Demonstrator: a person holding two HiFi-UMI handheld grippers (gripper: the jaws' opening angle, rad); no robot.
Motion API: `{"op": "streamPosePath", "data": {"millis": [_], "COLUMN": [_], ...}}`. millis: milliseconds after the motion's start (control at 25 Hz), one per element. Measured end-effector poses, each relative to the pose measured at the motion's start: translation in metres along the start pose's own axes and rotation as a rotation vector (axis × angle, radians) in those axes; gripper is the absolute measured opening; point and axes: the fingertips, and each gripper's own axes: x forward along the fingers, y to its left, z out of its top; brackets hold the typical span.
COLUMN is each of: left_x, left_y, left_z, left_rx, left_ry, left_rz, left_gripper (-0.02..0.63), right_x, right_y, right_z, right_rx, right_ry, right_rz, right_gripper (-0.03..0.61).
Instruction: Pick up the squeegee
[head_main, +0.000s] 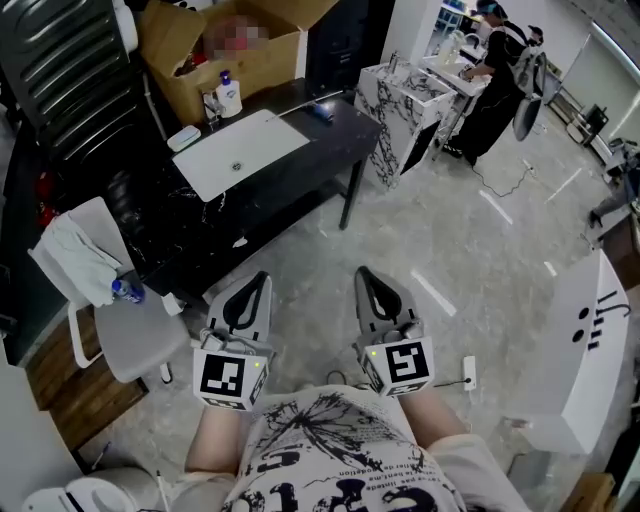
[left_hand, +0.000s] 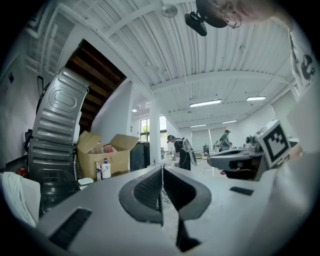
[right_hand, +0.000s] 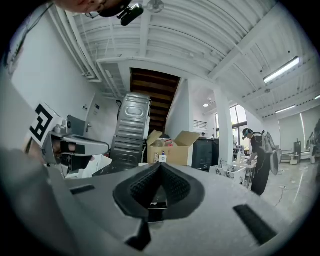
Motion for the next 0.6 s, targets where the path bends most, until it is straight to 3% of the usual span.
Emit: {"op": "streamPosePath", "data": {"millis": [360,600], "left_x": [0.017,0.06], "left_y": [0.012,0.017], "left_z": [-0.021,-0.024], "left_rx": [-0.016,-0.015], "left_ry": [0.016,0.048], "left_rz": [-0.007,0.01], "left_gripper": [0.012,0.012], "right_x": [0.015,0.052], "right_y": [-0.016,-0.047], "right_z": [-0.011,-0.027], "right_rx": [0.043,0.051], "right_ry": [0.031,0.041], "right_rz": [-0.03,-0.011], "right_gripper": [-0.008,-0.008]}}
